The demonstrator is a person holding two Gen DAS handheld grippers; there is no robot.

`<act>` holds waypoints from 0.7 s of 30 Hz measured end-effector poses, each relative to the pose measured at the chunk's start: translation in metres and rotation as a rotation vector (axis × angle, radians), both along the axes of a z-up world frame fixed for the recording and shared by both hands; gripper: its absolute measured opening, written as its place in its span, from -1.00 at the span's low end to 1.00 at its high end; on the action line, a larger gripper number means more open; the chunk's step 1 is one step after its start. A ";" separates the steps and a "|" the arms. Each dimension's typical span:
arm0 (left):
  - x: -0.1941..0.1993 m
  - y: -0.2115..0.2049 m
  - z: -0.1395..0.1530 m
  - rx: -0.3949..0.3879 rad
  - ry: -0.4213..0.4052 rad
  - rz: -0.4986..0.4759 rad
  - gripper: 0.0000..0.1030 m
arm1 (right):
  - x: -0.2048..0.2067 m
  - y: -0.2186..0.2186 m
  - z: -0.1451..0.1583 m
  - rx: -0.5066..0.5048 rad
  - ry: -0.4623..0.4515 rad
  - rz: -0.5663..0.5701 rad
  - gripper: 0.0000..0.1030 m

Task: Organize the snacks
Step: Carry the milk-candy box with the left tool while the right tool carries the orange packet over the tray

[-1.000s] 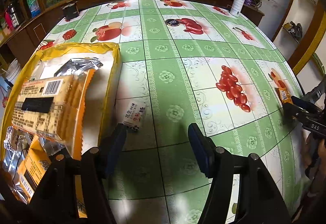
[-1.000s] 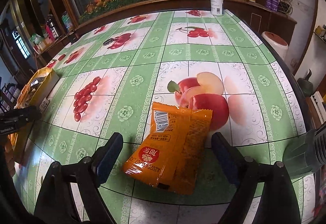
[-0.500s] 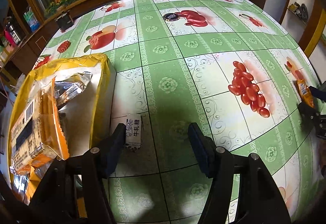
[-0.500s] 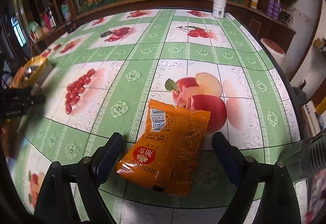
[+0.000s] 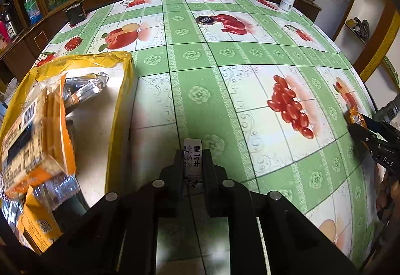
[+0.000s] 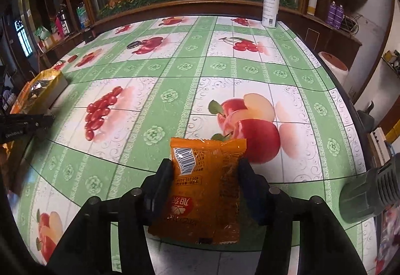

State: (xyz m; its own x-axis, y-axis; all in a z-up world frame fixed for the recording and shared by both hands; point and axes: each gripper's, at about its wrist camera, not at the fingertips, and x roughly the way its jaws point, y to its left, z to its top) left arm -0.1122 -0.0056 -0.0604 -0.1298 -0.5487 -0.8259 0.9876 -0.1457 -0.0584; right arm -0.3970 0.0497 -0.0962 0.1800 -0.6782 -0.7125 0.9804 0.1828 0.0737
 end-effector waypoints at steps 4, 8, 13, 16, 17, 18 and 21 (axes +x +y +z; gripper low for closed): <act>-0.005 0.012 0.008 -0.013 0.020 -0.003 -0.80 | 0.003 0.010 0.006 -0.008 -0.045 0.018 0.04; -0.012 0.027 0.017 -0.034 0.022 -0.005 -0.80 | 0.010 0.022 0.014 -0.019 -0.090 0.043 0.04; -0.020 0.051 0.030 -0.079 -0.015 -0.016 -0.80 | 0.021 0.035 0.022 -0.026 -0.129 0.067 0.04; -0.015 0.064 0.037 -0.101 -0.016 -0.008 -0.80 | 0.031 0.042 0.027 -0.025 -0.149 0.088 0.04; -0.012 0.068 0.039 -0.106 -0.017 -0.002 -0.80 | 0.036 0.045 0.029 -0.029 -0.156 0.097 0.04; -0.009 0.071 0.040 -0.110 -0.019 0.006 -0.80 | 0.040 0.048 0.031 -0.033 -0.158 0.105 0.04; 0.007 0.081 0.042 -0.114 -0.010 0.043 -0.80 | 0.057 0.056 0.039 -0.045 -0.166 0.140 0.04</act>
State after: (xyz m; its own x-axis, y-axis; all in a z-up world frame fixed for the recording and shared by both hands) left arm -0.1049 0.0753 -0.0179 -0.0961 -0.6439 -0.7590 0.9935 -0.1088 -0.0336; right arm -0.3396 0.1056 -0.0571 0.3870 -0.6685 -0.6351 0.9203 0.3231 0.2207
